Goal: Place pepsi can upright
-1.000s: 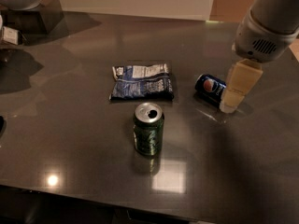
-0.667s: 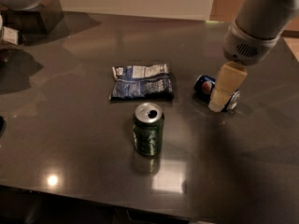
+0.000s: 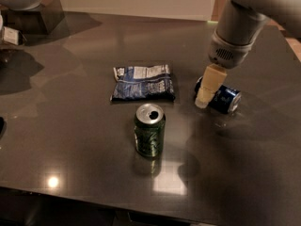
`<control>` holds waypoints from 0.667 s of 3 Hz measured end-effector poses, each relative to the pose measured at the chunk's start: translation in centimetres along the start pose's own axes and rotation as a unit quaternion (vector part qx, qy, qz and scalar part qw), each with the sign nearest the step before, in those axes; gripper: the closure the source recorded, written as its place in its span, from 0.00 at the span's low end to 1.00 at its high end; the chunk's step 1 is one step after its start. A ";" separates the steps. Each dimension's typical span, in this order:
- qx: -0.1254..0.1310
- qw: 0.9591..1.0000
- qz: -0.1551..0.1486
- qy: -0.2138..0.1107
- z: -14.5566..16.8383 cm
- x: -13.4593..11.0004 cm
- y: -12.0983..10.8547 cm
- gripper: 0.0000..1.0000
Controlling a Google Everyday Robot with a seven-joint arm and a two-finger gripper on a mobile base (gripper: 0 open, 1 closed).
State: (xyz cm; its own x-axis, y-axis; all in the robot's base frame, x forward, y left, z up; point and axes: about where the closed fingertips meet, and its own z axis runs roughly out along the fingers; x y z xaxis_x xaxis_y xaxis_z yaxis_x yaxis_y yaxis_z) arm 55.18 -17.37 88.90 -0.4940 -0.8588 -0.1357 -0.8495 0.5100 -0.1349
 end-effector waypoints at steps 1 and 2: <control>-0.006 1.000 0.019 0.021 2.2 -0.5 -1.0 0.00; -0.007 0.998 0.033 0.044 3.9 -0.5 -2.0 0.00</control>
Offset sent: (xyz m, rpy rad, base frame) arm 0.0362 -0.0111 -0.0511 -0.1023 0.1041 -0.1200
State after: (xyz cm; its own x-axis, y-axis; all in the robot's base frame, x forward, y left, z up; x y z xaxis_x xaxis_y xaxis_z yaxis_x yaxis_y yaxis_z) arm 57.80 -17.77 85.41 -0.5634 -0.8242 -0.0567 -0.8164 0.5660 -0.1149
